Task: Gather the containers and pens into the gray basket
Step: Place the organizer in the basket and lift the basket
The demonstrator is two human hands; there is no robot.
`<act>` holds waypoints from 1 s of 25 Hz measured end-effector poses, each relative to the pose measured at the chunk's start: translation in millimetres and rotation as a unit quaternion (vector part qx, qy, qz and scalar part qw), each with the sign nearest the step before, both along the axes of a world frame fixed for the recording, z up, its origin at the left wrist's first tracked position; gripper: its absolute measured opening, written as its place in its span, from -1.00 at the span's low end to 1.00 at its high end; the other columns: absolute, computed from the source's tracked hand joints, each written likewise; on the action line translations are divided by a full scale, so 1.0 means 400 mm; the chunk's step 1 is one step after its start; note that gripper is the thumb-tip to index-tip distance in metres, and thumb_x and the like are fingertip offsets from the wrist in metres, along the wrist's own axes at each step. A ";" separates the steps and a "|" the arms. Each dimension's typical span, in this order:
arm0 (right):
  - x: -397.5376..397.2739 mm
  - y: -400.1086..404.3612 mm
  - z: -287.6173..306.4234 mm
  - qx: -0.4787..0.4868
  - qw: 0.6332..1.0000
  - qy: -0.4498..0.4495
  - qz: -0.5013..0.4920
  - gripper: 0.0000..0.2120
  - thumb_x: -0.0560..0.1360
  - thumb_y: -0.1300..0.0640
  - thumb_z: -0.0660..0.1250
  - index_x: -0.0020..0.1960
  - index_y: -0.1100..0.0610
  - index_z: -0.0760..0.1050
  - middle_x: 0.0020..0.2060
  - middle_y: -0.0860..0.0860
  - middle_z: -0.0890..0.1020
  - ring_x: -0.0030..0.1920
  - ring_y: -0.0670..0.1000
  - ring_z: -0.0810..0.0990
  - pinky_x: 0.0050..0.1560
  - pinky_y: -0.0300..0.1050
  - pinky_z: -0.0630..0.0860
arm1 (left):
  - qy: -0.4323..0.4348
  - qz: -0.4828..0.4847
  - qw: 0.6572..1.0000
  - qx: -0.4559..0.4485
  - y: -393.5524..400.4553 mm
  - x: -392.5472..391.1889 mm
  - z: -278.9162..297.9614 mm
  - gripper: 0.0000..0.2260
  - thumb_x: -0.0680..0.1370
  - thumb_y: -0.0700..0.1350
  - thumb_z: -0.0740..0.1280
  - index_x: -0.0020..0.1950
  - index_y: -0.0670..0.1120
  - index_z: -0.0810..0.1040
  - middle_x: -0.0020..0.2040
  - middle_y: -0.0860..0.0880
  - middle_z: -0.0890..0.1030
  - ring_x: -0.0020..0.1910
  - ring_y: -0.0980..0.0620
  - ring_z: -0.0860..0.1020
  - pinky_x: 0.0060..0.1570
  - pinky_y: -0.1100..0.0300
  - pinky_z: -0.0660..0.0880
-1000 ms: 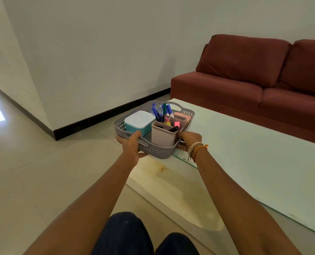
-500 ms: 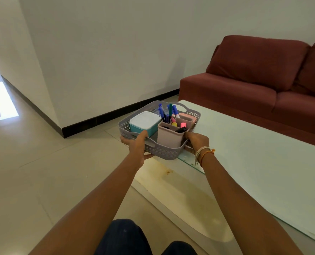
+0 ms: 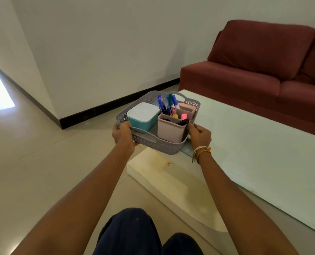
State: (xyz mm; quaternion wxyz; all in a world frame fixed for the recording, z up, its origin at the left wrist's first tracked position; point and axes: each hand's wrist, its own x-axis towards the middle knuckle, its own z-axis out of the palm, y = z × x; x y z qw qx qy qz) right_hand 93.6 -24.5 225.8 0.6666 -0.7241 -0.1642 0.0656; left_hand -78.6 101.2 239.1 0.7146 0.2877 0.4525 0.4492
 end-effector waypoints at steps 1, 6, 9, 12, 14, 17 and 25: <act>-0.013 0.001 0.000 0.001 1.000 0.001 0.002 -0.74 0.44 0.06 0.40 0.00 0.23 0.69 -0.30 0.09 0.65 -0.37 -0.08 0.53 -0.28 -0.19 0.58 | 0.003 0.014 1.000 0.000 -0.005 -0.015 -0.002 -0.54 0.50 -0.18 0.25 0.39 0.06 0.35 0.12 -0.08 0.54 0.01 -0.09 0.56 -0.10 -0.08 0.62; -0.093 0.036 -0.008 0.013 0.999 -0.010 0.040 -0.76 0.41 0.04 0.42 -0.06 0.20 0.70 -0.38 0.02 0.63 -0.40 -0.09 0.51 -0.29 -0.18 0.58 | 0.004 0.110 0.994 -0.027 -0.006 -0.111 -0.015 -0.50 0.35 -0.22 0.25 0.29 0.01 0.48 0.11 -0.09 0.60 -0.04 -0.09 0.59 -0.14 -0.06 0.63; -0.161 0.082 -0.011 0.024 0.996 -0.014 0.090 -0.77 0.43 0.06 0.42 -0.04 0.21 0.69 -0.38 0.00 0.62 -0.42 -0.13 0.51 -0.32 -0.23 0.62 | -0.005 0.168 0.985 -0.032 0.004 -0.192 -0.041 -0.50 0.34 -0.21 0.24 0.28 0.02 0.50 0.10 -0.09 0.60 -0.03 -0.10 0.60 -0.13 -0.08 0.64; -0.239 0.135 -0.024 0.035 0.989 -0.003 0.147 -0.74 0.43 0.07 0.43 0.04 0.20 0.68 -0.27 0.04 0.66 -0.34 -0.14 0.58 -0.24 -0.13 0.67 | -0.009 0.235 0.971 -0.028 0.025 -0.285 -0.060 -0.47 0.30 -0.19 0.25 0.26 0.05 0.52 0.10 -0.06 0.62 -0.03 -0.10 0.62 -0.15 -0.10 0.65; -0.293 0.175 -0.028 0.032 0.982 0.012 0.188 -0.76 0.43 0.10 0.42 0.05 0.18 0.67 -0.24 0.03 0.67 -0.30 -0.14 0.59 -0.26 -0.17 0.64 | -0.004 0.285 0.958 -0.021 0.041 -0.350 -0.070 -0.44 0.26 -0.19 0.25 0.25 0.06 0.54 0.11 -0.04 0.63 -0.02 -0.08 0.63 -0.14 -0.07 0.65; -0.367 0.232 -0.034 0.024 0.968 0.029 0.248 -0.87 0.41 0.14 0.42 -0.06 0.10 0.68 -0.27 0.03 0.65 -0.29 -0.07 0.59 -0.27 -0.16 0.64 | 0.002 0.345 0.938 -0.018 0.056 -0.439 -0.087 -0.44 0.23 -0.19 0.23 0.21 0.03 0.57 0.09 -0.03 0.64 -0.03 -0.09 0.63 -0.13 -0.07 0.65; -0.489 0.252 -0.237 -0.061 0.939 0.110 0.319 -0.82 0.40 0.18 0.43 -0.03 0.21 0.67 -0.18 0.11 0.66 -0.20 0.02 0.62 -0.17 0.00 0.67 | 0.052 0.375 0.925 -0.037 0.038 -0.590 -0.276 -0.46 0.19 -0.25 0.19 0.12 0.04 0.60 0.04 -0.06 0.64 -0.06 -0.11 0.62 -0.15 -0.14 0.64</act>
